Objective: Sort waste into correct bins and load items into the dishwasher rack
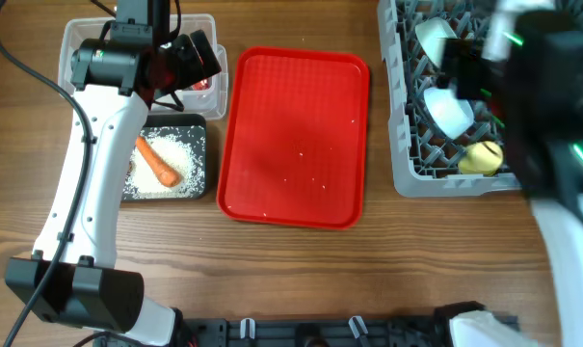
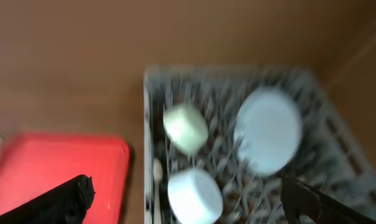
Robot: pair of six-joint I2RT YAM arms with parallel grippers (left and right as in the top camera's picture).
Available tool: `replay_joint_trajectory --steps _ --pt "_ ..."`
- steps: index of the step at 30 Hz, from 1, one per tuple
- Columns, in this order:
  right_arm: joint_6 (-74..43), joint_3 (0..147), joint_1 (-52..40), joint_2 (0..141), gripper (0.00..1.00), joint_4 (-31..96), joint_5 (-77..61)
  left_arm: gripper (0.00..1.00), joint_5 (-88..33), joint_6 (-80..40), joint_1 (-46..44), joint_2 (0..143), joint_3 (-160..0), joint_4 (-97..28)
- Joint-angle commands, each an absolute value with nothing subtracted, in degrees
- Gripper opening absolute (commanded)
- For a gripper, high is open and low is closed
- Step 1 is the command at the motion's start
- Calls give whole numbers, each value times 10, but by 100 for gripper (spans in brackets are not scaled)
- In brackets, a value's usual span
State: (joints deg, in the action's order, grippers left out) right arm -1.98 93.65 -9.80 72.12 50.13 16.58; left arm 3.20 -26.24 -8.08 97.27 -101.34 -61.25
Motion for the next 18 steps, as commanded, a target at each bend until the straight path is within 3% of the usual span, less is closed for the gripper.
replay_joint_trajectory --steps 1,6,14,18 --pt "15 940 -97 645 100 504 167 100 40 -262 -79 971 -1020 -612" --pt "16 940 -97 594 100 514 167 100 40 -262 -79 971 -1020 -612" --pt "-53 935 -97 512 100 649 201 100 40 -262 -79 971 -1020 -612" --pt "-68 858 -83 470 100 606 220 100 40 -262 -79 971 -1020 -612"
